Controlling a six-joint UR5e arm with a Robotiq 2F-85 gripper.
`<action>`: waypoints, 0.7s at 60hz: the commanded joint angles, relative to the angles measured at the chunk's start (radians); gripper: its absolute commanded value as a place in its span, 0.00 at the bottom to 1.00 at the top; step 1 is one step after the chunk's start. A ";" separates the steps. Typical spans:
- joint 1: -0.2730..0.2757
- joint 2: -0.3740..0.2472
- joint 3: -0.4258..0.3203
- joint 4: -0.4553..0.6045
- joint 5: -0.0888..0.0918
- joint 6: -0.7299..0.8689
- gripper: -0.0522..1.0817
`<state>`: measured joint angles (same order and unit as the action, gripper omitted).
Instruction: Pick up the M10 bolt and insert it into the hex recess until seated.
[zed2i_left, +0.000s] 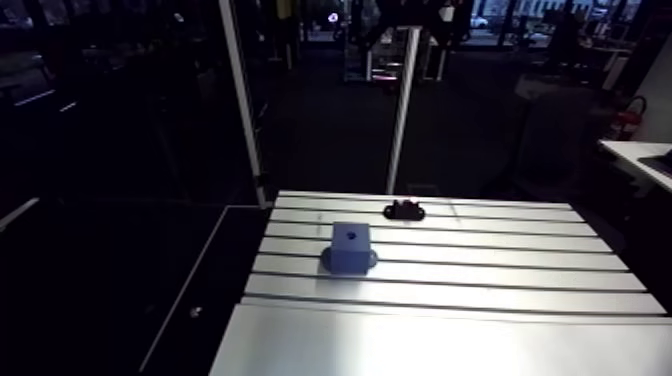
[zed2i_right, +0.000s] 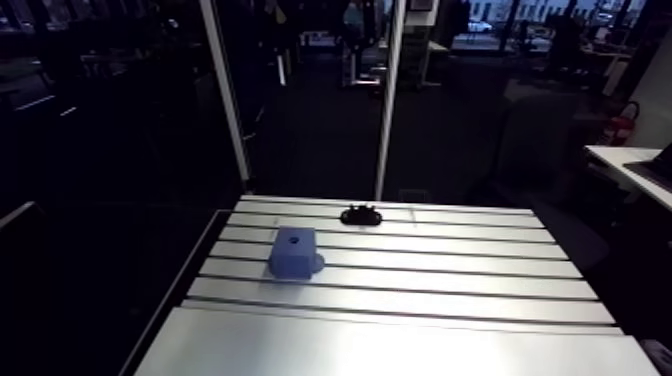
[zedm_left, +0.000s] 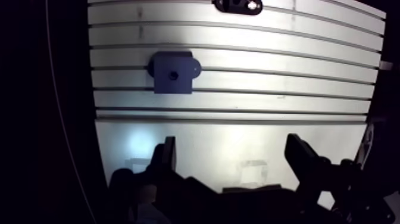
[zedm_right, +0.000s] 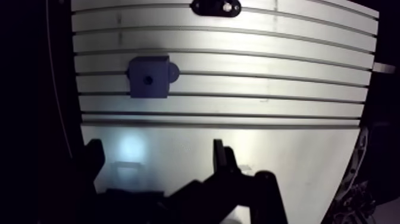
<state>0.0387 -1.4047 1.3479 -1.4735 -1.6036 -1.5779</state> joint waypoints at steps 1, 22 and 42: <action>0.000 0.019 0.045 -0.101 -0.002 -0.003 0.05; -0.055 0.028 0.184 -0.376 0.000 -0.086 0.05; -0.102 0.059 0.278 -0.592 0.003 -0.179 0.06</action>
<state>-0.0354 -1.3659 1.5698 -1.9277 -1.6024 -1.7133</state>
